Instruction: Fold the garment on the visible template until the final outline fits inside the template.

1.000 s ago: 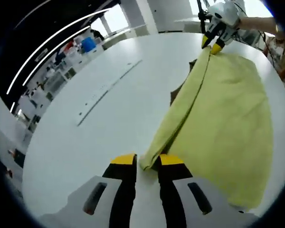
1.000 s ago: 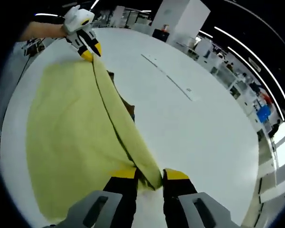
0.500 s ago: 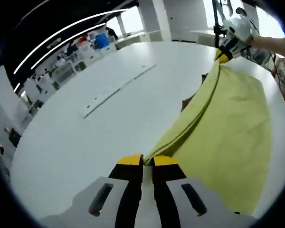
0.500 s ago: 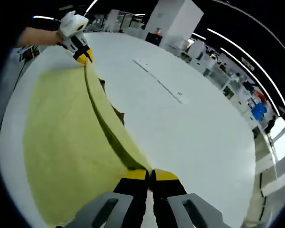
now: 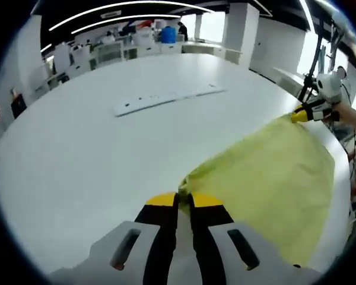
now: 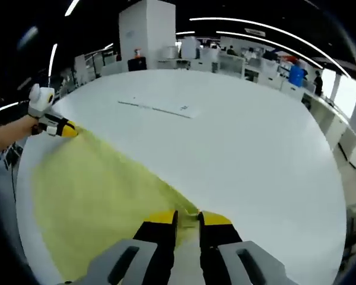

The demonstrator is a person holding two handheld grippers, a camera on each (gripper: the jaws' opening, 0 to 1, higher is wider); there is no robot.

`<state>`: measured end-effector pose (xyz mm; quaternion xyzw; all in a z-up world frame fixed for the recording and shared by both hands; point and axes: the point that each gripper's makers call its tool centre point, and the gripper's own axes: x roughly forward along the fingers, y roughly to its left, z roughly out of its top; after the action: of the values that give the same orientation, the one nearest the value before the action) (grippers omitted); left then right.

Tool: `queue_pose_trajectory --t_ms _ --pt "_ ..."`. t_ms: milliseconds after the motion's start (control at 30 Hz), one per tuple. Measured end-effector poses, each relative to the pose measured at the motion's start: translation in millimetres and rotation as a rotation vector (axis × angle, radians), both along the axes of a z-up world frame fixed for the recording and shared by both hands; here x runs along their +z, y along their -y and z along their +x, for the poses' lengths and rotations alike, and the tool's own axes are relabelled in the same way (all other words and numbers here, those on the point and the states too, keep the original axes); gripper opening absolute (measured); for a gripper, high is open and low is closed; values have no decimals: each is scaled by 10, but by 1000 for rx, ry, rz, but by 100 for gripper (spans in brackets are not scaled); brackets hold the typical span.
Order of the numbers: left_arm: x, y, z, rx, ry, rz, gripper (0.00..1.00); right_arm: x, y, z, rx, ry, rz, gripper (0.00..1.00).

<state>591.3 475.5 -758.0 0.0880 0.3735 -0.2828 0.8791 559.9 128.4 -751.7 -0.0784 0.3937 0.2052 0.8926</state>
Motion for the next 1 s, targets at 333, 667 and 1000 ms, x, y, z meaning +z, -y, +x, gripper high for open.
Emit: queue_pose_trajectory --t_ms 333,667,1000 --pt "94 -30 -24 0 21 13 24 19 2 -69 -14 -31 27 28" --pt "256 11 -237 -28 0 -59 47 80 -122 -300 17 -88 66 52" --pt "340 10 -611 -75 -33 -130 53 268 -237 -640 73 -114 112 55"
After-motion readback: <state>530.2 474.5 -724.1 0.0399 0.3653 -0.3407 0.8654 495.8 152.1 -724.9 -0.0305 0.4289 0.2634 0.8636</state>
